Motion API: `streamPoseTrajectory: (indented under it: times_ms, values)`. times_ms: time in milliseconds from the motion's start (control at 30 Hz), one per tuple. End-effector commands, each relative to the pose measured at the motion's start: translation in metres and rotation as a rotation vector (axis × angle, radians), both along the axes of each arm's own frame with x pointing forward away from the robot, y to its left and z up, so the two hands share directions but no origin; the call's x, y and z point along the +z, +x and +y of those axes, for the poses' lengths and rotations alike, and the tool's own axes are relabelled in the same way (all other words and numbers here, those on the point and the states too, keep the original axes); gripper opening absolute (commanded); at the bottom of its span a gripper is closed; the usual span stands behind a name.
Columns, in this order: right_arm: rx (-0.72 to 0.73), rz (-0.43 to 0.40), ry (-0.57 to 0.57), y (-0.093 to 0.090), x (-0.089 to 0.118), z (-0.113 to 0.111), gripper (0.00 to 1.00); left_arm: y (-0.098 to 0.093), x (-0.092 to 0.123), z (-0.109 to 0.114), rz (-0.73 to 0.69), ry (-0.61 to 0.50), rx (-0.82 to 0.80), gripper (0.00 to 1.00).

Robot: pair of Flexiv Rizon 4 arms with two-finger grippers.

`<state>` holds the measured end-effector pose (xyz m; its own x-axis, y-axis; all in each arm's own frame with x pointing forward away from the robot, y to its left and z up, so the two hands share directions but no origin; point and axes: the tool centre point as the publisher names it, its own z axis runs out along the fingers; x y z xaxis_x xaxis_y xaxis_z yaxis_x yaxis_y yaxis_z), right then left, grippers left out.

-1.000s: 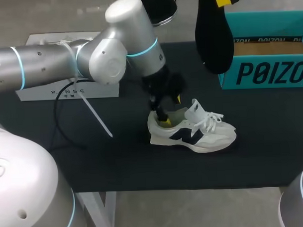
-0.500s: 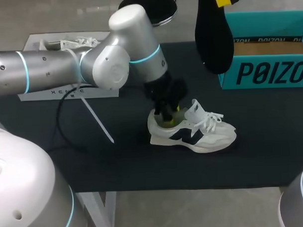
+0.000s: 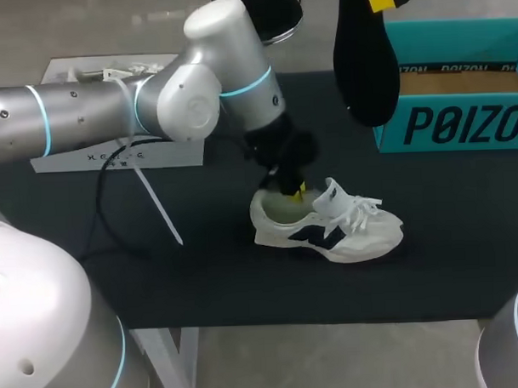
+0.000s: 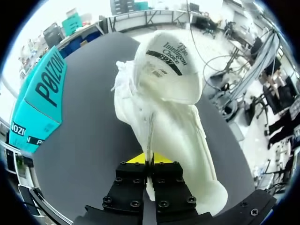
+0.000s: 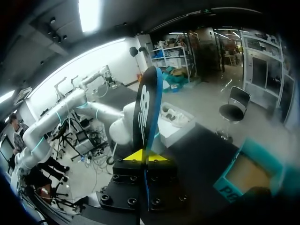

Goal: Take the shoe out of the shoebox, open the shoe tongue, remove and reinsert the insole, then place the shoe into the shoebox

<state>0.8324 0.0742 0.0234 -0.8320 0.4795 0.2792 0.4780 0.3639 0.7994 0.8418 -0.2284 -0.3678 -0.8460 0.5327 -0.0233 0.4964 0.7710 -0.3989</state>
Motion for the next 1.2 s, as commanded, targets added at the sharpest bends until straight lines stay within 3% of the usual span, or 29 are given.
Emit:
streamPoseTrajectory:
  times_ms: [33,167,467,733,967,1200]
  values:
    - [0.000,0.003,-0.004,0.002,0.000,0.002,0.00,0.008,0.007,-0.001,0.019,0.015,-0.016,0.00]
    - [0.000,0.003,-0.004,0.002,0.000,0.002,0.00,0.014,0.014,-0.002,0.029,0.012,-0.055,0.00]
    - [0.000,0.003,-0.004,0.002,0.000,0.002,0.00,0.022,0.044,-0.015,0.156,-0.070,-0.354,0.00]
    - [0.000,0.003,-0.004,0.002,0.000,0.002,0.00,0.039,0.059,-0.027,0.168,0.040,-0.605,0.00]
    - [0.000,0.003,-0.004,0.002,0.000,0.002,0.00,0.034,0.058,-0.045,0.129,0.153,-0.846,0.00]
    - [0.000,0.003,-0.004,0.002,0.000,0.002,0.00,0.030,0.049,-0.057,0.122,0.180,-0.883,0.00]
